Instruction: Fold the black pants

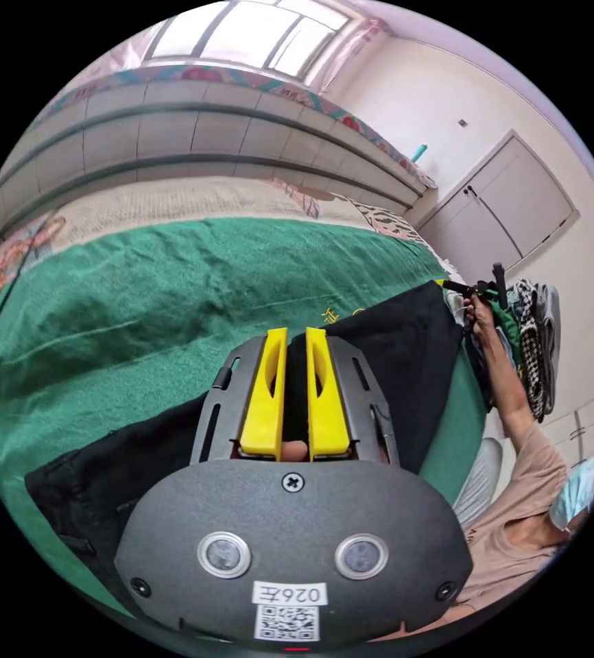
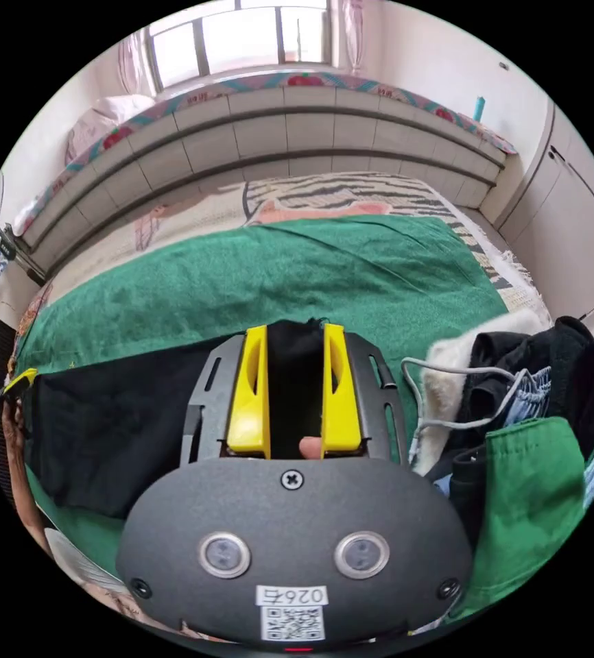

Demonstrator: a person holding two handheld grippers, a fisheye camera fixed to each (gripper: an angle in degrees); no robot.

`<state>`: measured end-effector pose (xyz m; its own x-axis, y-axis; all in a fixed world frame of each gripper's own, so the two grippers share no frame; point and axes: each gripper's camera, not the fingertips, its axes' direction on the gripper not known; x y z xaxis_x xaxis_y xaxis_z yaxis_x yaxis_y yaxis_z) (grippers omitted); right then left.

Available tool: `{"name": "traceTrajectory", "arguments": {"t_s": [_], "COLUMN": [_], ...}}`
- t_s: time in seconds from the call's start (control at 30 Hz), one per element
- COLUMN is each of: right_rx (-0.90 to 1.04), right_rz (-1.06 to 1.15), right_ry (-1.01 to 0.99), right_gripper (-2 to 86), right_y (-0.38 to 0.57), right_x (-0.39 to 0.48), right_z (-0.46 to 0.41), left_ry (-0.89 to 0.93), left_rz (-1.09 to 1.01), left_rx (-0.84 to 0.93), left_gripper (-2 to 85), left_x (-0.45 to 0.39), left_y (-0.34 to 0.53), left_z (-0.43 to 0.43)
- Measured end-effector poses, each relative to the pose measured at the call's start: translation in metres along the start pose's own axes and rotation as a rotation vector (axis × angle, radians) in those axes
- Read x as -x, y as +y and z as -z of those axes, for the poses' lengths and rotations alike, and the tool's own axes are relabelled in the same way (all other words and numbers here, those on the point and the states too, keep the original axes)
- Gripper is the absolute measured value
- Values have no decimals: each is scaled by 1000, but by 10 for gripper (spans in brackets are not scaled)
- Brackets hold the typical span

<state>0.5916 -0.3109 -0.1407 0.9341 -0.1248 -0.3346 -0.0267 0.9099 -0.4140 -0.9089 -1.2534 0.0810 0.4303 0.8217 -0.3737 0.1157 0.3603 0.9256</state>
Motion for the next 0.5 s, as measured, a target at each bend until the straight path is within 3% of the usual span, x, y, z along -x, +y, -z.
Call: {"name": "traceTrajectory", "arguments": {"t_s": [0.13,0.27,0.5], "right_rx": [-59,-130,-46], "right_rz": [38,22,-130], "right_ry": [-12,-32,-86], "right_gripper": [62,45,61], "right_y": [23,91,172], "right_x": [17,19,1], "right_z": [27,60,76], "left_ry": [-13,-37,-54], "left_rz": [-14,-50,58], "left_rx": [-9,-126,-374], "left_gripper": [16,-8,-10], "left_x": [4,-1,-7], "left_y": [29,90,247], "left_z": [18,87,231]}}
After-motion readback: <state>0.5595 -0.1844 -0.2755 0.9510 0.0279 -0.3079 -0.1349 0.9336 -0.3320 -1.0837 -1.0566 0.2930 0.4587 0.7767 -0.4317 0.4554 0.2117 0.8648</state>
